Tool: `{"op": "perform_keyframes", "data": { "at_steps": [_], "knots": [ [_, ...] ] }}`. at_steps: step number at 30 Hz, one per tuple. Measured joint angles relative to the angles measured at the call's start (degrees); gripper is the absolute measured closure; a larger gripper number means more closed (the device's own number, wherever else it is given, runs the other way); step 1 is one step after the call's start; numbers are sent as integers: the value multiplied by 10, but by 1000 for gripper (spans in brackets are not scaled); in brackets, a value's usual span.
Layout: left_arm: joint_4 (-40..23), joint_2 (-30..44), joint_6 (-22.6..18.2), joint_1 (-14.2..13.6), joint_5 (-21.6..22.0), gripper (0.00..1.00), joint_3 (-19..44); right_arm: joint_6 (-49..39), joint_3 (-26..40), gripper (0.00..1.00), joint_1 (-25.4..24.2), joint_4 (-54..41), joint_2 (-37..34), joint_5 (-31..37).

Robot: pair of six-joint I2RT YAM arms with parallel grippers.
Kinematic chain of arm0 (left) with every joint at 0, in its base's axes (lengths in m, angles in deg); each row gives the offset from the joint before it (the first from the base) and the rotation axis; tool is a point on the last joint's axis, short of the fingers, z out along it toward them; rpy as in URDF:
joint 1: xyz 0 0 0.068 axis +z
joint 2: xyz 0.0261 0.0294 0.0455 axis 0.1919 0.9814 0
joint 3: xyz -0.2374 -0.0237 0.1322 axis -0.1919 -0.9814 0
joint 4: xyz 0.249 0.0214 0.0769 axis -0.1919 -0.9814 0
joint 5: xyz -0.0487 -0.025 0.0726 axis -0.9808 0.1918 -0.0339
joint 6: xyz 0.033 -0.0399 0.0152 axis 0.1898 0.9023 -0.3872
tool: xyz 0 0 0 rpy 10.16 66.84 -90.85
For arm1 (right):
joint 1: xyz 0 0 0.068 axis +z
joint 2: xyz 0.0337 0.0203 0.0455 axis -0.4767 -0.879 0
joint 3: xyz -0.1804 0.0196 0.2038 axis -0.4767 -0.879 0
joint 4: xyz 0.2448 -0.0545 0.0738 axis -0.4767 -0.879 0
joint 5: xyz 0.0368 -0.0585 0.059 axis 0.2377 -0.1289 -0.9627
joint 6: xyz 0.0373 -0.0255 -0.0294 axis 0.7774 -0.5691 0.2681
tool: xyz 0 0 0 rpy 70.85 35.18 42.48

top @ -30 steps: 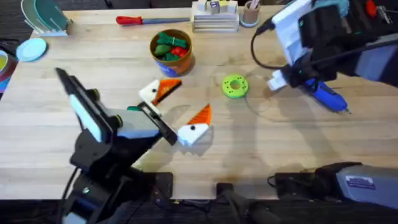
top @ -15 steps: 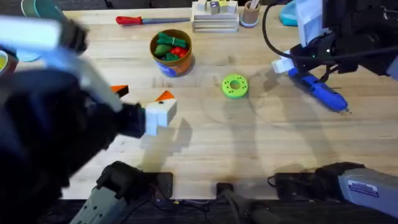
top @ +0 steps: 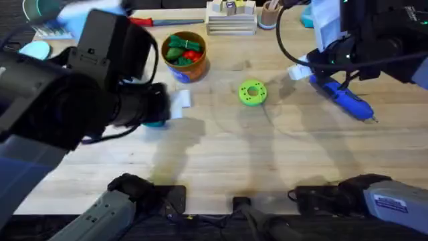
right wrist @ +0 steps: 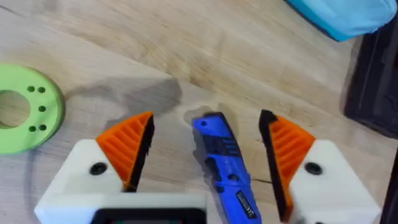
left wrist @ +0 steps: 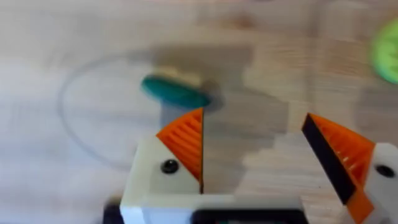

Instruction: Pick up the gripper from the table and insert it into the empty holder that is missing its gripper. Then pick up a screw, insert it into the mounting hole, and use the screwdriver to tighten it. Finally, clean up the table by picking up the vegetable and placing it into the bucket.

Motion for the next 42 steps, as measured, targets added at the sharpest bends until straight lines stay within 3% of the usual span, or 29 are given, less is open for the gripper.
{"op": "perform_keyframes", "data": {
  "at_steps": [4, 6, 8, 13, 18, 25, 32, 35, 39, 42],
  "knots": [
    [-94, 12, 218, 75, 52, 10, 0, 0, 0, 10, 0, 0, 0, 0],
    [-83, 15, 290, 116, 58, 8, 0, 0, 0, 10, 0, 0, 0, 0],
    [-65, 22, 318, 144, 56, 8, 0, 0, 0, 10, 0, 0, 0, 0],
    [-10, 70, 319, 189, 36, 8, -5, 0, 0, 9, 0, 0, 0, 0],
    [26, 139, 313, 213, 18, 7, -9, 0, 0, 10, 0, 0, 0, 0],
    [70, 239, 310, 215, -7, 16, -17, 0, 0, 10, 0, 0, 0, 0],
    [102, 330, 309, 215, -33, 174, -19, 0, 0, 10, 0, 0, 0, 0],
    [114, 348, 310, 215, -54, 371, -13, 0, 0, 10, 0, 0, 0, 0],
    [126, 358, 308, 215, -66, 951, -3, 0, 0, 10, 0, 0, 0, 0],
    [112, 360, 309, 216, -67, 978, 0, 0, 0, 10, 0, 0, 0, 0]
  ]
}}
